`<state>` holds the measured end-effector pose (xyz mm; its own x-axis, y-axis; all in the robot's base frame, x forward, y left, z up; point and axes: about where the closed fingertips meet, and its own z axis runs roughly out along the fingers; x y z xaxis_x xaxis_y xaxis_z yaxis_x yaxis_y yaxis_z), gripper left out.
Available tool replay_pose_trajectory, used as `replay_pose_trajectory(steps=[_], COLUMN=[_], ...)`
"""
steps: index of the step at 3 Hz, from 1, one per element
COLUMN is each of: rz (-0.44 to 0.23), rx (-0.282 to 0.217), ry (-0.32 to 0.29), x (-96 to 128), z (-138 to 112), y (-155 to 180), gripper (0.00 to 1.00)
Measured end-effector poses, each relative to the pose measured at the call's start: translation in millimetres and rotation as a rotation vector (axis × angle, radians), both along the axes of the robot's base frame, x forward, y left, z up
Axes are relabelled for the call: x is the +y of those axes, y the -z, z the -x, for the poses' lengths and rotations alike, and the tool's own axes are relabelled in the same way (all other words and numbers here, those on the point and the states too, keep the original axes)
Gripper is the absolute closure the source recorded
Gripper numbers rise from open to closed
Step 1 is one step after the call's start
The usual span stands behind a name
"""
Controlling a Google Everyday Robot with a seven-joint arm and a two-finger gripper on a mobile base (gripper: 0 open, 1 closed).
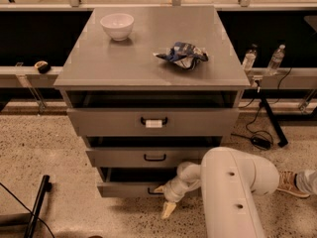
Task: Open bottom drawer
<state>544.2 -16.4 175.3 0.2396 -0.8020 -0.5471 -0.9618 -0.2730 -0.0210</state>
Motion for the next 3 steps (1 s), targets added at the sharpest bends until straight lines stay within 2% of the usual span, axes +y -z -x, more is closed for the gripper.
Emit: replay_pose_trajectory(steps=[1, 3], rz=[0.0, 0.0], rx=[-0.01, 0.012], ry=[-0.01, -0.034], x=[-1, 2], z=[14, 36], y=[-8, -8], gripper=[0.23, 0.26])
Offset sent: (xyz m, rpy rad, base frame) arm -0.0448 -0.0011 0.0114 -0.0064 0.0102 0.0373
